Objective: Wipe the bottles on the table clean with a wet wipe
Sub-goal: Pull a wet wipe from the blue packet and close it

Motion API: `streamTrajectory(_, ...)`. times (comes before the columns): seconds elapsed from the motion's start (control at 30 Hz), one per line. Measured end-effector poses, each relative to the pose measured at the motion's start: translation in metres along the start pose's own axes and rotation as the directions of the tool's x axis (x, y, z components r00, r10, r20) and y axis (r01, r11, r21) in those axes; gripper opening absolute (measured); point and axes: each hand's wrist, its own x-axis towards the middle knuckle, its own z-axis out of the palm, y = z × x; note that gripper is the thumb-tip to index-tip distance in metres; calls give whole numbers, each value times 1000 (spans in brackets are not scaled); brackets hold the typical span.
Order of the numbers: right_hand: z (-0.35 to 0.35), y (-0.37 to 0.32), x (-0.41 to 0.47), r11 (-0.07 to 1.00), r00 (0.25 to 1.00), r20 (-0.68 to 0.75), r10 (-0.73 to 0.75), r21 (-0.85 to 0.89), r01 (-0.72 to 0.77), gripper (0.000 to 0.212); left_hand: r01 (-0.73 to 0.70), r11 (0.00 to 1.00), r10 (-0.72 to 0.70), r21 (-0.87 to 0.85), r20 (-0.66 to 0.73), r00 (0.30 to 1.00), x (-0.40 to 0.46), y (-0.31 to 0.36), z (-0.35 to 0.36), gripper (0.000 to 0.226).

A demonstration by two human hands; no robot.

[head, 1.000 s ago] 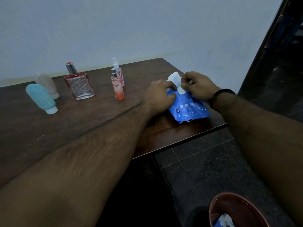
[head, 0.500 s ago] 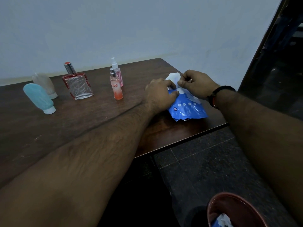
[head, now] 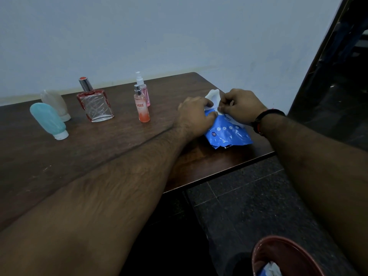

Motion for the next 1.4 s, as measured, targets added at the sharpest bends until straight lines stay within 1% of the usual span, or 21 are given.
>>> streamTrajectory(0.17,1,2,1,998,996,-65,-58,-36,56,10,-11,1000,11,4,-6,1000,1,0,-1,37)
streamTrajectory(0.33,-1,1,4,989,991,-72,-110,-106,102,11,-25,1000,25,-3,10,1000,3,6,1,31)
streamTrajectory(0.47,-3,0,6,982,985,-117,-129,-153,111,10,-5,1000,5,-4,-1,1000,5,8,2,34)
streamTrajectory(0.53,-2,2,6,979,987,-103,-125,-174,106,11,-12,1000,12,-8,2,1000,7,7,1,35)
streamTrajectory(0.8,-1,7,6,991,984,-162,-74,-120,55,10,-10,1000,10,3,-7,1000,5,3,1,38)
streamTrajectory(0.87,-1,6,5,994,977,-201,-73,-98,54,10,-15,1000,15,0,-12,1000,5,3,2,41)
streamTrajectory(1.0,2,6,2,995,969,-234,-79,-82,61,11,-30,999,30,-19,-38,999,5,5,3,49)
streamTrajectory(1.2,6,6,0,998,959,-277,-53,17,61,9,-26,999,26,27,-11,1000,6,8,9,42)
streamTrajectory(1.3,7,7,0,996,962,-264,-66,37,78,9,0,999,0,41,16,1000,7,8,12,41)
streamTrajectory(1.4,8,8,-2,994,954,-288,-78,52,97,9,11,999,-12,37,18,1000,7,9,13,38)
